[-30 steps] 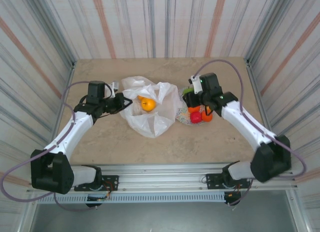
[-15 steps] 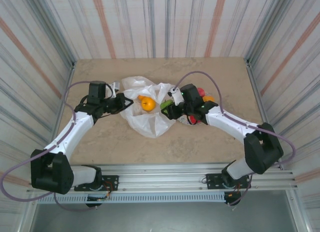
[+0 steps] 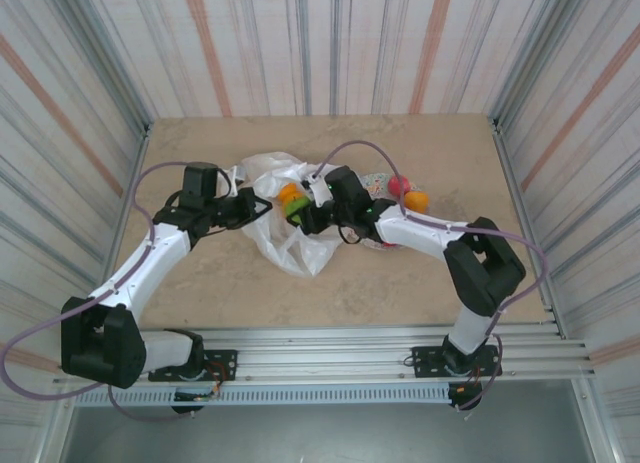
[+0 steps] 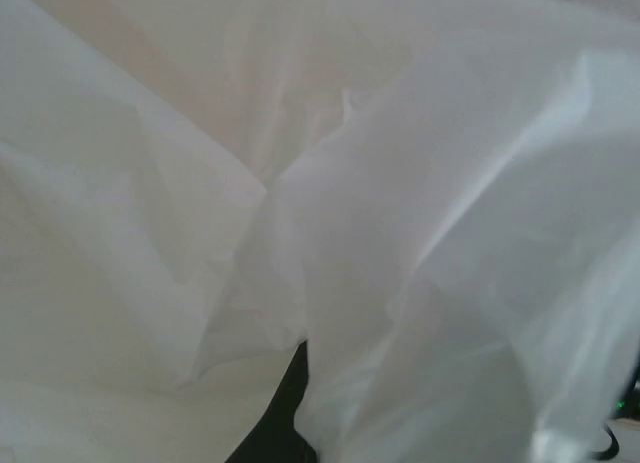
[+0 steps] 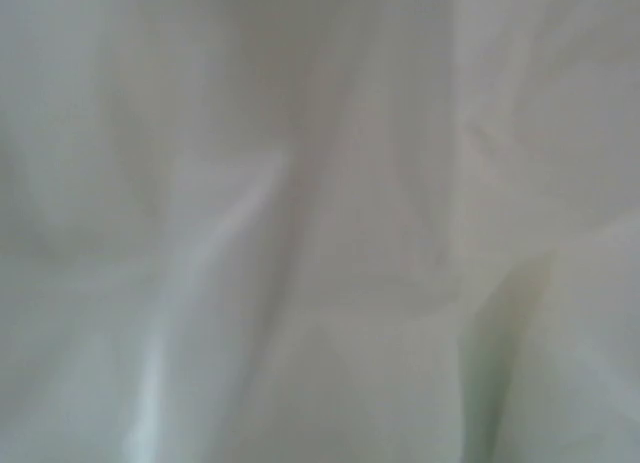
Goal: Place the fruits into the plastic bag
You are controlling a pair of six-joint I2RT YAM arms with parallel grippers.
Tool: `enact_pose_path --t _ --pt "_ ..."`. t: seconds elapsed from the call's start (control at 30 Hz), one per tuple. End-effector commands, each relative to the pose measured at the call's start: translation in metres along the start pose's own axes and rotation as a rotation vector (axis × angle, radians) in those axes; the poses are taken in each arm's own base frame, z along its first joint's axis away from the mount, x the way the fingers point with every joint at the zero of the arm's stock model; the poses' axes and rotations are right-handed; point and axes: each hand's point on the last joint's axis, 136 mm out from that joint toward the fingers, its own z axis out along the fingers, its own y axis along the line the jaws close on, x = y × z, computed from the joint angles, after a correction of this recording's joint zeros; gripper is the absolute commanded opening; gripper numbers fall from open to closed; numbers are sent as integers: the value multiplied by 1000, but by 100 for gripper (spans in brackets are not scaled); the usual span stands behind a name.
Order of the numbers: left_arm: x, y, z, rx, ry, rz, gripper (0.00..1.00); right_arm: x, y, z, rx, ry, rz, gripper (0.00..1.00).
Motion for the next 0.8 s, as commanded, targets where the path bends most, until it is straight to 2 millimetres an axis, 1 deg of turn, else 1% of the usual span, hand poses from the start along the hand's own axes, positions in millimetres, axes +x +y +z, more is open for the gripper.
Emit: enact_pose_path --t 0.0,0.07,0.13,0.23,0.4,0.47,0.57,0.67,0.77 --pt "2 -4 2 18 3 0 0 -22 9 20 -15 -64 79 65" --pt "2 -5 2 19 3 1 0 -18 9 34 2 -43 93 65" --pt "3 -5 3 21 4 -1 0 -14 8 45 14 -21 110 65" --pt "2 -5 3 19 0 -2 0 -2 9 58 -6 18 149 66" --pt "-1 -6 3 24 -19 -9 0 18 16 67 -33 67 182 70" --pt "-2 -6 3 25 -24 -10 0 24 18 69 -45 84 194 72" --pt "-3 -6 3 25 -24 -9 0 24 16 65 -34 90 198 82" --pt "-2 -6 4 24 -18 -9 0 16 15 57 -35 75 193 90" --pt "-1 -6 3 22 -17 -5 0 9 16 47 -39 62 186 93"
